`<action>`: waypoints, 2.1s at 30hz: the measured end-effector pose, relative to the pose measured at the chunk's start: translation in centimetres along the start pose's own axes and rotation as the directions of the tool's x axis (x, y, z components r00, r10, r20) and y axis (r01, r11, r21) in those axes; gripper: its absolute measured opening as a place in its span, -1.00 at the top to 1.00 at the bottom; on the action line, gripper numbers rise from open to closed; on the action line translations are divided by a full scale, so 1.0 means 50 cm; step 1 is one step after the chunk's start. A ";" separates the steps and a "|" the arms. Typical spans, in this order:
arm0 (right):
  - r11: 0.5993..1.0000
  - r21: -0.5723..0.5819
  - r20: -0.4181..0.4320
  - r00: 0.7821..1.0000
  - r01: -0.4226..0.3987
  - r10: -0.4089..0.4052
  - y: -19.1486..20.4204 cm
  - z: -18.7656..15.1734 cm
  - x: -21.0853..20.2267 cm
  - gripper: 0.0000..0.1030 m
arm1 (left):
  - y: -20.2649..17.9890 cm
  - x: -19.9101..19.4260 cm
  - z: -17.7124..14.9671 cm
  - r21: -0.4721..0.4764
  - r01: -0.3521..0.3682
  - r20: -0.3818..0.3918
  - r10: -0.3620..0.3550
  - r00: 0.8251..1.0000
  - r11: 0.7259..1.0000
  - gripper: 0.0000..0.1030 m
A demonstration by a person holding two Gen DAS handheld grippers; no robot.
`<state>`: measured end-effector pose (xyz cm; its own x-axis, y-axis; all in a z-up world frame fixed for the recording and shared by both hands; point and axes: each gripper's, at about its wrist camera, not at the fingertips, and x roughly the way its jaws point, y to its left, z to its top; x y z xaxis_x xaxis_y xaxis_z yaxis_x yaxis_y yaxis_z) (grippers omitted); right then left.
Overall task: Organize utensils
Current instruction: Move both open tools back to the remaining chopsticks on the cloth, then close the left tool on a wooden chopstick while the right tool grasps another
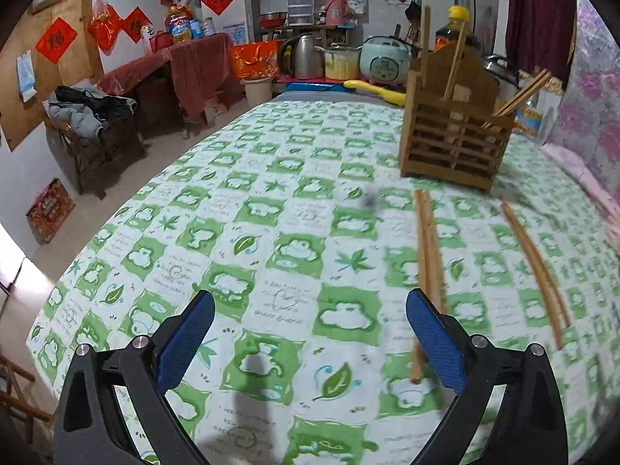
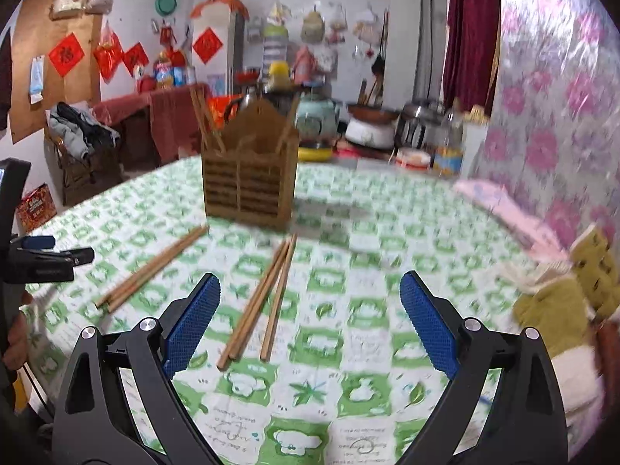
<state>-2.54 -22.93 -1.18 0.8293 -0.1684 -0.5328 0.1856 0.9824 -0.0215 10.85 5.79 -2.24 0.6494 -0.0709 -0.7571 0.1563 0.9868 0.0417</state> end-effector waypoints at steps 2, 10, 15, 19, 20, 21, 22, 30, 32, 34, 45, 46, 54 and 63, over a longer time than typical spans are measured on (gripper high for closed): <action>1.000 0.004 -0.026 1.000 0.000 0.000 -0.008 -0.019 0.013 -0.76 | 0.003 0.003 -0.004 -0.004 0.006 -0.009 -0.006 1.000 1.000 -0.89; 0.987 0.090 -0.192 0.970 -0.133 0.148 -0.046 -0.052 0.078 -0.75 | 0.047 0.052 -0.015 -0.133 0.131 -0.117 -0.147 0.982 0.982 -0.89; 0.983 0.044 -0.272 0.945 -0.177 0.183 -0.020 -0.057 0.102 -0.13 | 0.043 0.052 -0.018 -0.125 0.141 -0.121 -0.156 0.980 0.982 -0.89; 0.973 0.001 -0.287 0.932 -0.232 0.222 0.000 -0.061 0.101 0.06 | 0.039 0.051 -0.018 -0.113 0.143 -0.123 -0.157 0.980 0.983 -0.89; 0.970 -0.015 -0.291 0.929 -0.242 0.228 0.006 -0.062 0.100 0.06 | 0.040 0.051 -0.018 -0.114 0.144 -0.122 -0.158 0.980 0.983 -0.89; 0.968 -0.031 -0.294 0.928 -0.249 0.229 0.012 -0.062 0.100 0.06 | 0.040 0.051 -0.018 -0.114 0.145 -0.122 -0.159 0.980 0.983 -0.89; 0.967 -0.045 -0.299 0.927 -0.251 0.227 0.018 -0.063 0.100 0.06 | 0.040 0.051 -0.018 -0.116 0.147 -0.122 -0.161 0.979 0.982 -0.89; 0.987 0.055 -0.385 0.909 -0.148 0.158 -0.011 -0.060 0.145 0.08 | 0.028 0.051 -0.019 -0.080 0.172 -0.124 -0.181 0.976 0.982 -0.89; 0.984 0.109 -0.379 0.910 -0.139 0.170 -0.030 -0.061 0.147 0.08 | 0.019 0.046 -0.021 -0.051 0.212 -0.120 -0.217 0.969 0.976 -0.89; 0.982 0.120 -0.375 0.909 -0.147 0.182 -0.033 -0.063 0.147 0.05 | 0.008 0.042 -0.024 -0.017 0.246 -0.121 -0.246 0.962 0.969 -0.89; 0.986 0.091 -0.374 0.912 -0.142 0.165 -0.025 -0.061 0.144 -0.07 | -0.034 0.042 -0.033 0.113 0.225 -0.131 -0.209 0.969 0.968 -0.89; 0.986 0.089 -0.374 0.913 -0.141 0.165 -0.025 -0.061 0.144 -0.09 | -0.037 0.045 -0.033 0.121 0.217 -0.140 -0.200 0.970 0.969 -0.89; 0.986 0.095 -0.369 0.916 -0.135 0.160 -0.027 -0.059 0.144 -0.19 | -0.036 0.070 -0.030 0.105 0.141 -0.190 -0.120 0.975 0.984 -0.91; 0.985 0.114 -0.352 0.922 -0.130 0.163 -0.035 -0.057 0.139 -0.19 | 0.010 0.067 -0.017 -0.024 0.110 -0.148 -0.113 0.983 0.994 -0.82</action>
<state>1.37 -25.58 -7.26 0.6089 0.0332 -0.7925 0.1352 0.9802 0.1449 12.49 6.16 -5.31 0.5104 -0.1592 -0.8451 0.2087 0.9763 -0.0579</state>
